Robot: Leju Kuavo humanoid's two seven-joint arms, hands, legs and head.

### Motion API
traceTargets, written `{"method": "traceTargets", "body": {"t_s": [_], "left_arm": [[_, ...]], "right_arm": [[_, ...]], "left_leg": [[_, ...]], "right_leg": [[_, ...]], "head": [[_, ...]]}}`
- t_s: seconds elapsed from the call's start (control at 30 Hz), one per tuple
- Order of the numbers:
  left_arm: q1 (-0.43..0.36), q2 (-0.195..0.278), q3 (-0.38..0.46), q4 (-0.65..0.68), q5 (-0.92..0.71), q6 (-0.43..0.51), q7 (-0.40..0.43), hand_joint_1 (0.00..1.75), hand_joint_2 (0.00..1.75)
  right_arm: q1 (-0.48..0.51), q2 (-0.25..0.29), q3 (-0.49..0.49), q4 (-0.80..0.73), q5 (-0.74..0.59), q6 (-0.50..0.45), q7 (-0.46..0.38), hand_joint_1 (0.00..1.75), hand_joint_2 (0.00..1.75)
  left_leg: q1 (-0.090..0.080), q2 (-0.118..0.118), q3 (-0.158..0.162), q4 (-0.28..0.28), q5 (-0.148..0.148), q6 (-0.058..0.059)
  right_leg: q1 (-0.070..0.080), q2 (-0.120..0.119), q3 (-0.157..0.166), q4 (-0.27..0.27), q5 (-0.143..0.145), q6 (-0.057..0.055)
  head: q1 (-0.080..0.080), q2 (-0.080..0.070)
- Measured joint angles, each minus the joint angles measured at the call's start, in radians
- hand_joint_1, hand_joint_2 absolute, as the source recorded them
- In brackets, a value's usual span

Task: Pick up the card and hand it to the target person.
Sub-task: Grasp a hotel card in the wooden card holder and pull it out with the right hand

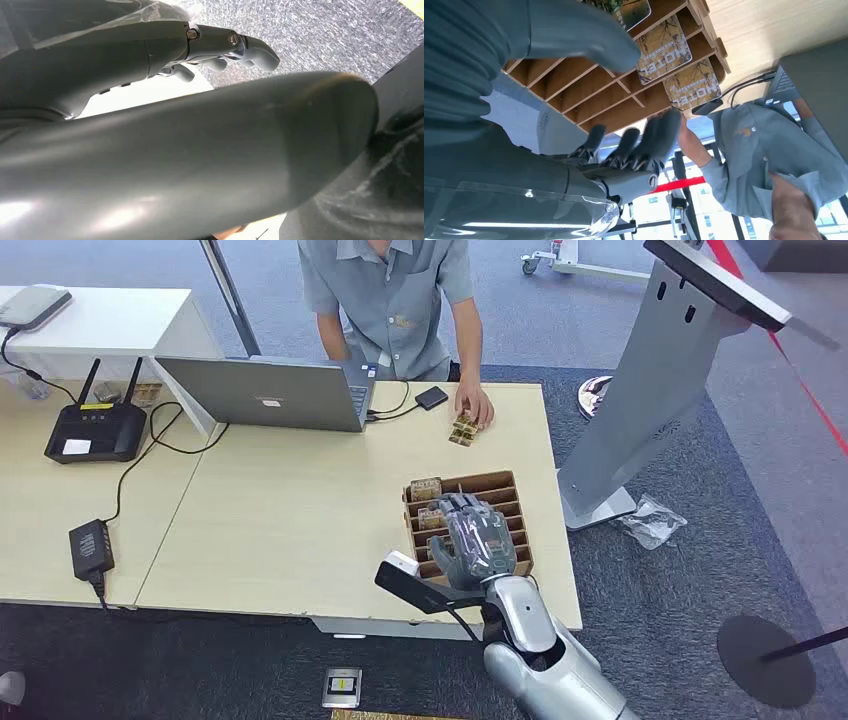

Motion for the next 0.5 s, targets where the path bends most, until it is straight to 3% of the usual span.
{"method": "traceTargets", "body": {"t_s": [0.5], "left_arm": [[0.0, 0.0, 0.0, 0.0, 0.0, 0.0, 0.0, 0.0, 0.0]], "right_arm": [[0.003, -0.003, -0.004, -0.017, 0.007, -0.006, 0.001, 1.75, 1.75]], "left_leg": [[0.0, 0.0, 0.0, 0.0, 0.0, 0.0]], "right_leg": [[0.0, 0.0, 0.0, 0.0, 0.0, 0.0]], "head": [[0.0, 0.0]]}}
